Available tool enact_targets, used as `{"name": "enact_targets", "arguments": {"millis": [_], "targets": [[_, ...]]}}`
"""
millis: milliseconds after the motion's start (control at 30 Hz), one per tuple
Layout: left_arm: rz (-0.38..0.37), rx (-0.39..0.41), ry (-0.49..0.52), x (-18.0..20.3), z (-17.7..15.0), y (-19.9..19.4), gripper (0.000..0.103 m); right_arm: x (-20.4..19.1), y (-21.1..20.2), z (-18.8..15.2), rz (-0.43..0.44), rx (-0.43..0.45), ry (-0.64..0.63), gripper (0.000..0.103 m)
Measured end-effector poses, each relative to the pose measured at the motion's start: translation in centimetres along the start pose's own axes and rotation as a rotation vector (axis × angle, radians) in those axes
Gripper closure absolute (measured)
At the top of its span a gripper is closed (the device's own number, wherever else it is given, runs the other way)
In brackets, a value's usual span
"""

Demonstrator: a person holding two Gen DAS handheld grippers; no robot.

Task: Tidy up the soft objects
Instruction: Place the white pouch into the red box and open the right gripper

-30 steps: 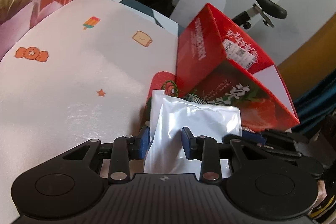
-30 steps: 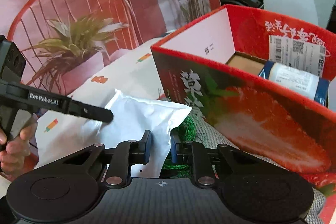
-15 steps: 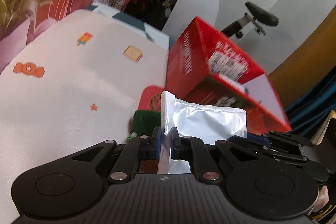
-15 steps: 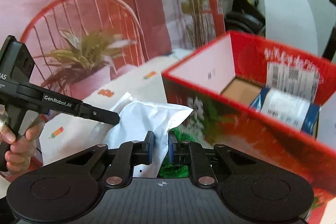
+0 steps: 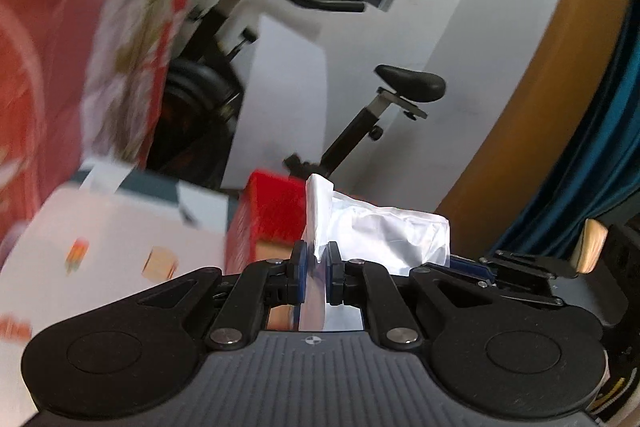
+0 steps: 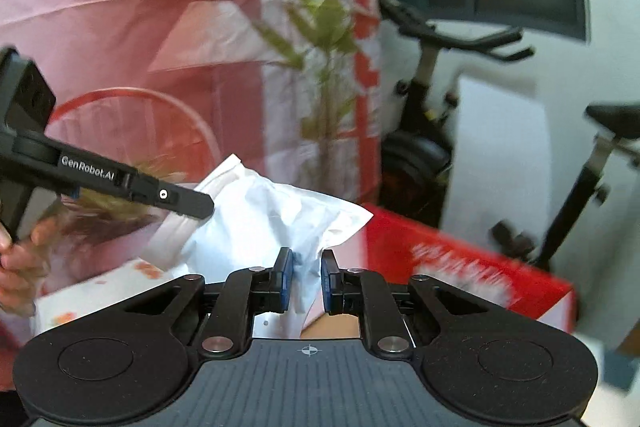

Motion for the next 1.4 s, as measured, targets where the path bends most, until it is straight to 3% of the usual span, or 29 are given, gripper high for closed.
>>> {"name": "enact_targets", "arguments": {"millis": [100,233,467,667,933,1167,1400], "targets": [[-0.005,-0.017,0.046,1.1,1.1,3.2,0.093,2.2,0.2,1.6,-0.066,0.023,-0.041,0.089],[-0.028,-0.105,0.138,3.2,1.2,8.6,0.092,5.9,1.2,2.2,-0.176,0.003,-0.080,0.088],[-0.055,-0.351,0.206,5.7,-2.9,16.4,0.092,11.7,4.7,-1.9,-0.329,-0.152,-0.055,0.088],[-0.075,-0.466,0.186,4.5,-4.6,18.9,0.092,13.7,6.4,-4.8,-0.349,-0.287,0.010,0.087],[-0.050,-0.555,0.214,4.3,-5.5,20.5,0.092,14.9,8.3,-5.7,-0.330,-0.426,0.137,0.087],[-0.051,-0.577,0.202,4.0,-6.1,20.7,0.091,15.8,9.3,-6.2,-0.319,-0.504,0.260,0.087],[-0.080,-0.519,0.221,4.9,-5.0,18.8,0.066,16.2,9.2,-6.1,-0.349,-0.508,0.312,0.072]]}}
Point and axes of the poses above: each gripper's, at about its wrist camera, not at the fingertips, and y roughly the way its jaws point, x to its right, z to its top, the point moved 4 cm from there along y, roughly the way its jaws point, and after that the axes turned 12 degrees about y, right-handed, at the moved point
